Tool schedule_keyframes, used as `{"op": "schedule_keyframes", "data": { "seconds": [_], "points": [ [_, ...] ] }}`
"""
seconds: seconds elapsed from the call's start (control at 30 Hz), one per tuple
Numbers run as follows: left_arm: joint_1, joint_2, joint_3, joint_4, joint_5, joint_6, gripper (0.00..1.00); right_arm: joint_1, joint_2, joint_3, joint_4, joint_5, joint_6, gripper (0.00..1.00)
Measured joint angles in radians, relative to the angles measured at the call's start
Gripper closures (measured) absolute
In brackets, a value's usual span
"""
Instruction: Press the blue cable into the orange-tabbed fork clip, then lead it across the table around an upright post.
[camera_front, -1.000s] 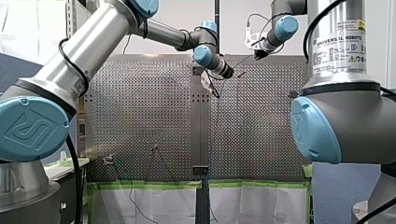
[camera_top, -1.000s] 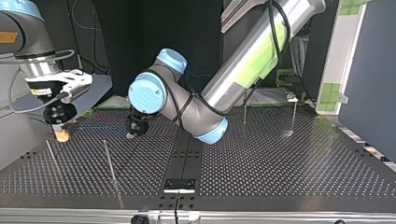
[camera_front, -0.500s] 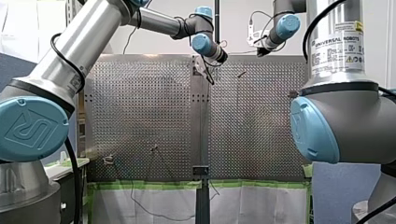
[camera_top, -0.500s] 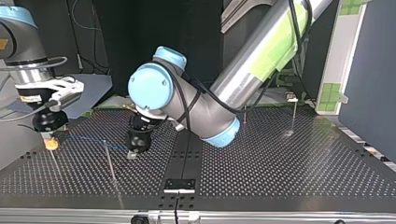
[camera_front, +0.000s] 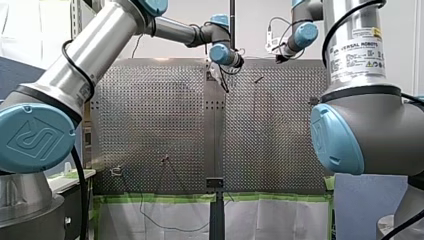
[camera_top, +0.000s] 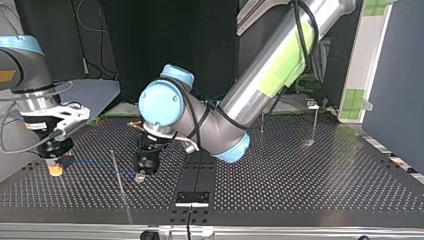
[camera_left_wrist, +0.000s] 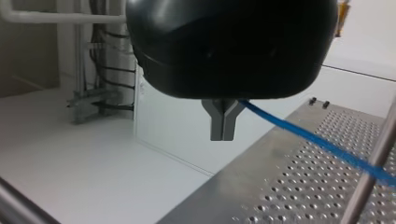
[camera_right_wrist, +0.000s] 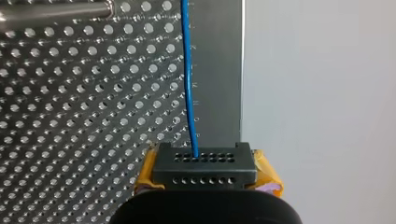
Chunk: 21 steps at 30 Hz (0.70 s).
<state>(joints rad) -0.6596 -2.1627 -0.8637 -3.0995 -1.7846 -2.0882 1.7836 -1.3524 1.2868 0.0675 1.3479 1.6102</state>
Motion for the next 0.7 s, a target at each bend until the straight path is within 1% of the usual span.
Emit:
{"op": "schedule_keyframes", "data": {
  "seconds": [0.07, 0.23, 0.37, 0.47, 0.57, 0.7],
  "points": [
    [0.003, -0.019, 0.019, 0.005, 0.007, 0.010, 1.00, -0.001, 0.015, -0.015, -0.001, 0.001, 0.000, 1.00],
    [0.004, -0.060, 0.060, 0.012, 0.024, 0.016, 1.00, -0.006, 0.055, -0.055, -0.007, 0.008, 0.000, 1.00],
    [0.004, -0.097, 0.097, 0.024, 0.037, 0.017, 1.00, -0.011, 0.090, -0.090, -0.010, 0.010, -0.004, 1.00],
    [0.005, -0.111, 0.112, 0.034, 0.042, 0.017, 1.00, -0.015, 0.115, -0.108, -0.016, 0.013, -0.009, 1.00],
    [0.006, -0.118, 0.117, 0.040, 0.044, 0.018, 1.00, -0.018, 0.143, -0.114, -0.021, 0.016, -0.011, 1.00],
    [0.009, -0.128, 0.118, 0.064, 0.042, 0.020, 1.00, -0.020, 0.178, -0.116, -0.035, 0.022, -0.009, 1.00]
  ]
}}
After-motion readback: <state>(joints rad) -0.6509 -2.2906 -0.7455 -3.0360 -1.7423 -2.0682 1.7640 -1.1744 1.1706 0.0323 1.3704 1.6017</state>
